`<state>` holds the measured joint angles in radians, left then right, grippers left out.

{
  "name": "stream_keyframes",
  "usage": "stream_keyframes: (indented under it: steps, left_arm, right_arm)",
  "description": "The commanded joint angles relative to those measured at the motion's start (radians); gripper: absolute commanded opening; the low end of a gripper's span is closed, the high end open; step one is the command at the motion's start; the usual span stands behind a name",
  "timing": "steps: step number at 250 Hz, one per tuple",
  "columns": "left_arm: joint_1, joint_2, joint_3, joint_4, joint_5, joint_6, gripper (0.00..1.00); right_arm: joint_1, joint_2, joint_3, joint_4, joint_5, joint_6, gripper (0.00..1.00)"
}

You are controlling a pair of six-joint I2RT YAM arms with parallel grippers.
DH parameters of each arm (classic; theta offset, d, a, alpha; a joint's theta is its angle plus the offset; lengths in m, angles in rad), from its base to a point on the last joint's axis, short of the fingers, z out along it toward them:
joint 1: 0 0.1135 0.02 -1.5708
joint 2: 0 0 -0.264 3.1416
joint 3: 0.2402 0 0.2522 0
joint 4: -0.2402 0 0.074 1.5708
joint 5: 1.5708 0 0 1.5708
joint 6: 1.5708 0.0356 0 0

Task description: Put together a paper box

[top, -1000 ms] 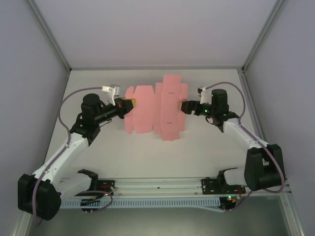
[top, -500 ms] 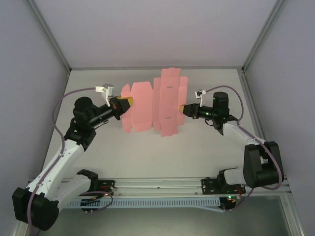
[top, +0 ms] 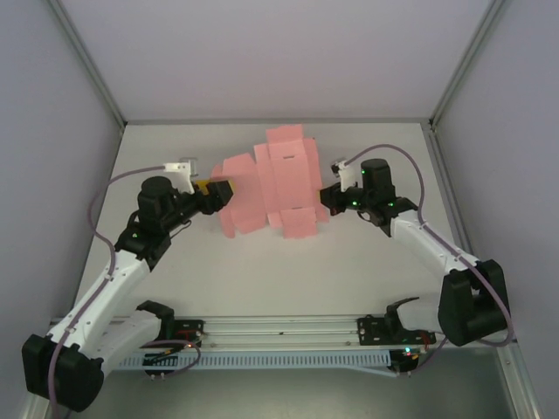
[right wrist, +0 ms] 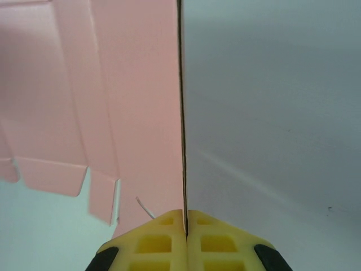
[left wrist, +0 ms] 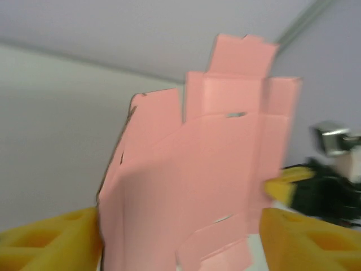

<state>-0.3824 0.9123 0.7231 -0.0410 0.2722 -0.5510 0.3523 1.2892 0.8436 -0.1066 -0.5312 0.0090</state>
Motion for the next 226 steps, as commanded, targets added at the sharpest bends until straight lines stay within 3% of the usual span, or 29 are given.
stream_keyframes:
  steps: [1,27,63,97,127,173,226]
  left_arm:
    - [-0.001,-0.005,-0.020,-0.229,-0.208,-0.012,0.99]
    - [-0.001,-0.021,0.000,-0.276,-0.277,-0.003,1.00]
    - [-0.001,0.035,0.113,-0.275,-0.298,0.074,1.00]
    - [0.000,0.199,0.252,-0.257,-0.252,0.115,1.00]
    - [-0.004,0.338,0.330,-0.212,-0.168,0.133,1.00]
    - [-0.017,0.475,0.376,-0.141,-0.058,0.172,1.00]
    - [-0.048,0.550,0.381,-0.086,0.015,0.256,1.00]
  right_arm:
    - [0.027,0.006,0.013,-0.194,0.088,-0.186,0.00]
    - [0.056,0.048,0.023,-0.247,0.117,-0.250,0.00]
    - [0.167,0.098,0.066,-0.270,0.402,-0.417,0.00]
    - [0.280,0.120,0.059,-0.128,0.681,-0.581,0.00]
    - [0.345,0.127,0.039,0.015,0.826,-0.689,0.00]
    - [0.405,0.131,-0.008,0.202,0.935,-0.749,0.00]
    - [0.434,0.152,0.023,0.136,0.933,-0.742,0.00]
